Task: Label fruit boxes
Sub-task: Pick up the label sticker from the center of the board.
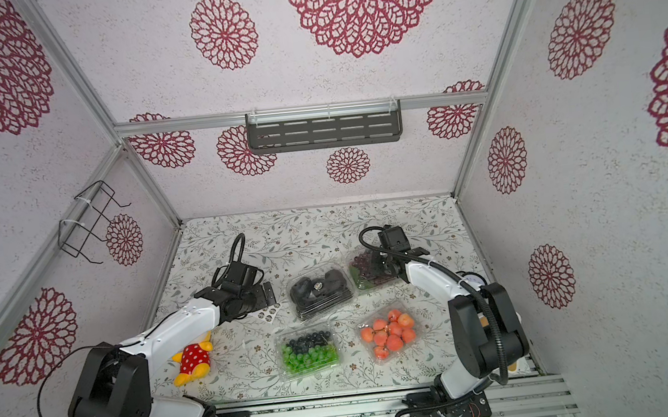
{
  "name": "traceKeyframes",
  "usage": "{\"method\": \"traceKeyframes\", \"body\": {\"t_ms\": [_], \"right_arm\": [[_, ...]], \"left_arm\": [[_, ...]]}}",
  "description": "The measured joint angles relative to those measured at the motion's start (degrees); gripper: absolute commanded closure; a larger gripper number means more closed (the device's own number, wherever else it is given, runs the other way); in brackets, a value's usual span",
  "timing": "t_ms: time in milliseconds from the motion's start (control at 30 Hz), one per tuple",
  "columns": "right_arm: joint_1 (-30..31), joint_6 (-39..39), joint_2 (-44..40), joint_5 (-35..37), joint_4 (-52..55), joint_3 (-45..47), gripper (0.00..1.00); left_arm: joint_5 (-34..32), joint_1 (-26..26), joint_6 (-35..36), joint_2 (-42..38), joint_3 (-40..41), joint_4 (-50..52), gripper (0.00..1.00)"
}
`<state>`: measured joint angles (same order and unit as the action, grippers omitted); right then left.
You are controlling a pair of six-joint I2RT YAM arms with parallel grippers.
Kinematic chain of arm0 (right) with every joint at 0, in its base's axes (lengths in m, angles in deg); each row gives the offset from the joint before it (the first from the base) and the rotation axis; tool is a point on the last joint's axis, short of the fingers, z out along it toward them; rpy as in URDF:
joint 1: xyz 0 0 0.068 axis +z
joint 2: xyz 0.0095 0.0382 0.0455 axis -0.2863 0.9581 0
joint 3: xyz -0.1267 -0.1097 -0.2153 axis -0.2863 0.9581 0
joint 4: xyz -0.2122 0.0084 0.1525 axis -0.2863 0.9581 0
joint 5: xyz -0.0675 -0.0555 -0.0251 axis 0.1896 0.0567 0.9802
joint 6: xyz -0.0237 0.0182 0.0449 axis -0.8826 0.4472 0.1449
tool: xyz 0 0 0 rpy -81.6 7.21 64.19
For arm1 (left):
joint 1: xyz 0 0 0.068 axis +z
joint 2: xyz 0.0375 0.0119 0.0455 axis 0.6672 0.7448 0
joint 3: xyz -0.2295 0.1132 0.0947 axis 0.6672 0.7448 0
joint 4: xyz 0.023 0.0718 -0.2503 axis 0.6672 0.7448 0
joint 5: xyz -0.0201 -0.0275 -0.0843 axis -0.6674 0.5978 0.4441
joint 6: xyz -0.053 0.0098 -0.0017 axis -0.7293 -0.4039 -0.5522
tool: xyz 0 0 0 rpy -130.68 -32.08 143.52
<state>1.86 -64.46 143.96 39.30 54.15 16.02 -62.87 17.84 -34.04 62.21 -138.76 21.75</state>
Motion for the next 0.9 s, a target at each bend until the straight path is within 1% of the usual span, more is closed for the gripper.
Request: {"method": "traceKeyframes", "body": {"t_ms": [233, 367, 533, 700, 800, 900], "right_arm": [[0.02, -0.17, -0.68, -3.48, -1.73, 0.33, 1.00], [0.00, -0.11, -5.18, -3.67, -2.71, 2.84, 1.00], [0.02, -0.04, -11.43, -3.63, -3.34, 4.42, 1.00], [0.00, -0.02, -12.24, -3.67, -4.22, 4.59, 1.00], [0.02, 0.00, -12.24, -3.69, -4.31, 5.07, 1.00], [0.02, -0.02, -12.24, -3.65, -4.33, 5.53, 1.00]], "left_arm": [[0.00, -0.11, -2.29, 0.79, 1.29, -1.05, 0.02], [0.42, -0.35, -3.63, 3.80, 1.29, -1.81, 0.02], [0.11, 0.39, -2.80, 8.50, 0.72, -0.92, 0.01], [-1.64, 0.79, -3.89, 11.76, -0.44, 0.61, 0.02], [-1.22, 1.60, -3.87, 12.04, -0.24, -1.11, 0.00], [0.02, 4.26, -3.80, 11.19, 1.25, -6.36, 0.01]]}}
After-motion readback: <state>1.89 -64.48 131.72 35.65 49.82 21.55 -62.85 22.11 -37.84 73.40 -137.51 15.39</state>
